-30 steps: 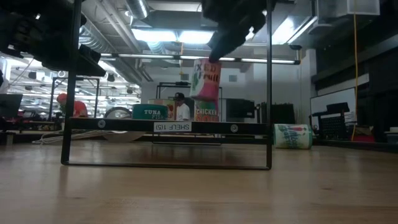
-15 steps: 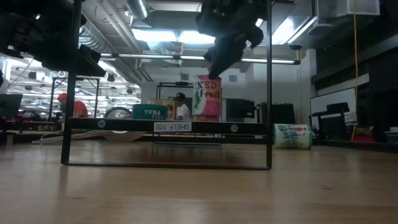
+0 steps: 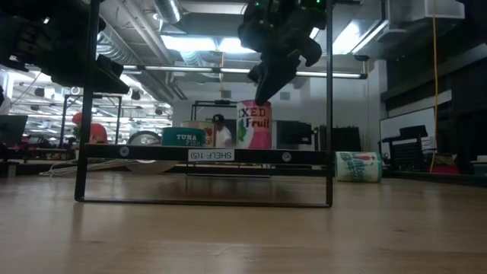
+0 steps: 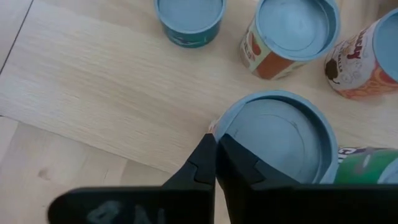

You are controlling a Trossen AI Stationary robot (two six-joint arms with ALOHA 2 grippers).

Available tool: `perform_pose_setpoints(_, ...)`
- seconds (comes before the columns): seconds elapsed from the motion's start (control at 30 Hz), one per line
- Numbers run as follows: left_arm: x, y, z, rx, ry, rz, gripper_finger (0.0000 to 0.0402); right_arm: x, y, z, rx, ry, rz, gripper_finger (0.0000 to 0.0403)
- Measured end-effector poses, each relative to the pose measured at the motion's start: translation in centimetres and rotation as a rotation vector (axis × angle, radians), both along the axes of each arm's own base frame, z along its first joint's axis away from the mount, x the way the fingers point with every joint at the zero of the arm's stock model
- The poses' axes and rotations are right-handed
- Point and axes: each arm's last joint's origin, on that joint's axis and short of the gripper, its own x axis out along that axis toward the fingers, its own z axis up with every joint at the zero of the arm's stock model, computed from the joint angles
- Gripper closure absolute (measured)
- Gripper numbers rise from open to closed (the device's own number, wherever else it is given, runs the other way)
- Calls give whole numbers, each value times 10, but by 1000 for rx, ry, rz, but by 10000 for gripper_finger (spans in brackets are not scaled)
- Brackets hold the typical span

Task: Pick and place cans onto a shelf
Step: Put the canned mixed fruit on the shelf

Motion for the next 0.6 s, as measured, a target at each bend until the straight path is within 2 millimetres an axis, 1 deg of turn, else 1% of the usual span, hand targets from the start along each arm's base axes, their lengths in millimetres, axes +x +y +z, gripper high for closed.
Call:
perform_pose_setpoints(0.2, 0, 0, 0, 0, 0, 0, 332, 2, 0, -5, 3, 14, 0, 365)
perform_pose_setpoints(0.33, 0, 0, 0, 0, 0, 0, 332, 5, -1, -12, 8, 30, 0, 362)
perform_pose_setpoints(0.6, 0, 0, 0, 0, 0, 0, 332, 5, -1, -13, 9, 32, 1, 360)
